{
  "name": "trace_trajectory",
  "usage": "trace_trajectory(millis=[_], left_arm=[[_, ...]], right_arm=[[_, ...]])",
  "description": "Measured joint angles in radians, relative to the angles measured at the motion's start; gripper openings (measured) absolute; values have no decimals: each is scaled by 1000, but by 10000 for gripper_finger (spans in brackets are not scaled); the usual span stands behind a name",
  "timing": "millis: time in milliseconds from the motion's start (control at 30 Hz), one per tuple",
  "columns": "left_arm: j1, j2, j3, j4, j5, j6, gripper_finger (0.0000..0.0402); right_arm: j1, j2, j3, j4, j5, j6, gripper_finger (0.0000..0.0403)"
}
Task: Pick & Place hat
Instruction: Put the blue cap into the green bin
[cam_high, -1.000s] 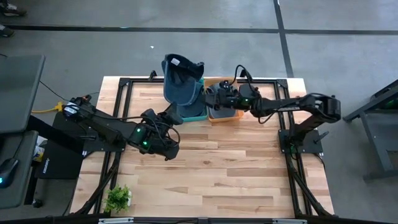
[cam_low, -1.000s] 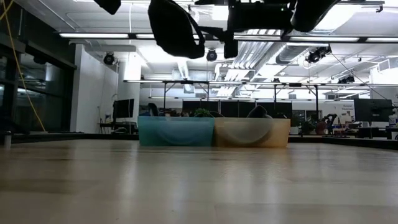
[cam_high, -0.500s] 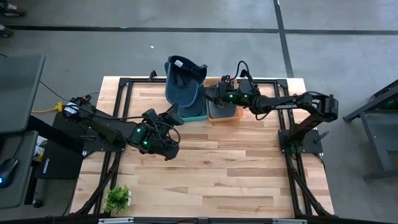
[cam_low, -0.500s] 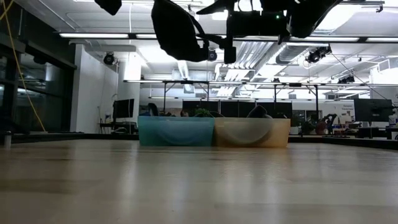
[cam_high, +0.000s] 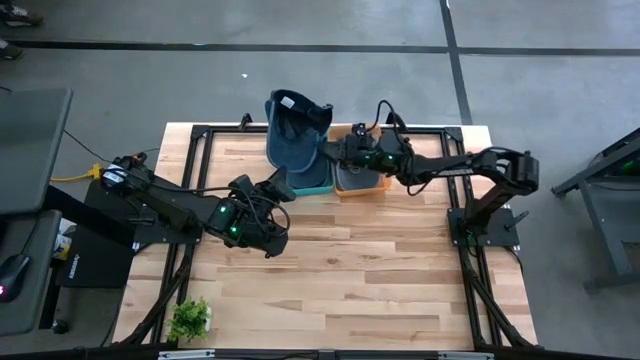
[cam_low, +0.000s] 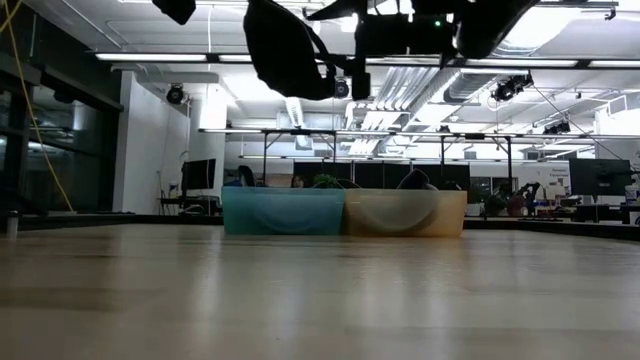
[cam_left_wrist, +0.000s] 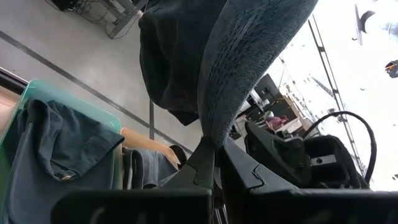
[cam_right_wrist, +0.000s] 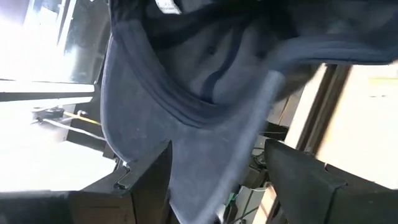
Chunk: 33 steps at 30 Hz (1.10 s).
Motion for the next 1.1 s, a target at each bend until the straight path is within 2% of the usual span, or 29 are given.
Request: trace_trajectory(millis=[233, 433, 567, 633, 767, 800, 1100], left_arm=[[0, 0, 0, 0, 3, 0, 0], [0, 0, 0, -3, 0, 5, 0], [-1, 0, 0, -3, 5, 5, 1], [-1, 0, 0, -2, 6, 5, 4], [-1, 0, 0, -2, 13, 7, 7], [-1, 0, 0, -7, 19, 8, 7], [0, 0, -1, -5, 76, 44, 9]], right_arm=[[-1, 70, 113, -5, -54, -4, 249], [-1, 76, 130, -32, -62, -32, 242], [-1, 76, 130, -60, -107, -69, 193], [-1, 76, 130, -72, -129, -100, 150], [-3, 76, 129, -71, -166, -158, 37], [-3, 76, 129, -65, -171, -177, 21], [-17, 75, 131, -88, -233, -237, 6]])
